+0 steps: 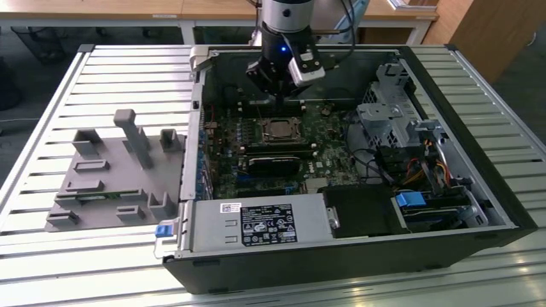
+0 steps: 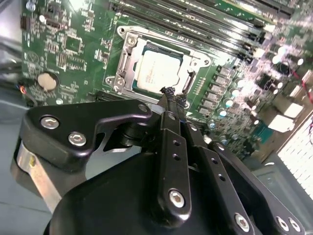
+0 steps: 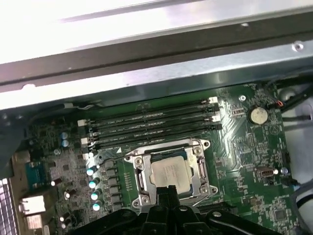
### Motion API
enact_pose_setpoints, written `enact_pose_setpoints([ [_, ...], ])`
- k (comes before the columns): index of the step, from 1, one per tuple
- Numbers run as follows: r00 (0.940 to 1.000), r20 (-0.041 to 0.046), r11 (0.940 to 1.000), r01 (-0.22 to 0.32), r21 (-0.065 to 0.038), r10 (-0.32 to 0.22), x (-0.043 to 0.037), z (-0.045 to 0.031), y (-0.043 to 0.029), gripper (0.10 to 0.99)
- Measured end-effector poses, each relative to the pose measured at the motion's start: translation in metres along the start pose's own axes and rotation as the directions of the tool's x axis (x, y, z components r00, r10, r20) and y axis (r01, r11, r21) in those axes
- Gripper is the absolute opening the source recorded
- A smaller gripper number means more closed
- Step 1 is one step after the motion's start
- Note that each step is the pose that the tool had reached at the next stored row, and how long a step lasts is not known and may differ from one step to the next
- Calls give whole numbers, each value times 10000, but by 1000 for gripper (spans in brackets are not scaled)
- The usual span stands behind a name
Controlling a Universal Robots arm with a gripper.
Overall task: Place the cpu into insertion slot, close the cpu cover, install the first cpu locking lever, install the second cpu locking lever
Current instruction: 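Install the first cpu locking lever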
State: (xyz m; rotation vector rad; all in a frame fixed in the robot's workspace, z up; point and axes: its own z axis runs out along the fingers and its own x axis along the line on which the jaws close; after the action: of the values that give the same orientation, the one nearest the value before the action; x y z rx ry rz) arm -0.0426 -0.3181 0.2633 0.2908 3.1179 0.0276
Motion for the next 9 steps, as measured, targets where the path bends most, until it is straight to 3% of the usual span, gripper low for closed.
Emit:
enact_pose_setpoints([
  [5, 9968, -15, 9968, 795, -7, -795, 0, 0, 0, 106],
  [9, 9900, -26, 9900, 1413, -13, -1413, 0, 0, 0, 106],
])
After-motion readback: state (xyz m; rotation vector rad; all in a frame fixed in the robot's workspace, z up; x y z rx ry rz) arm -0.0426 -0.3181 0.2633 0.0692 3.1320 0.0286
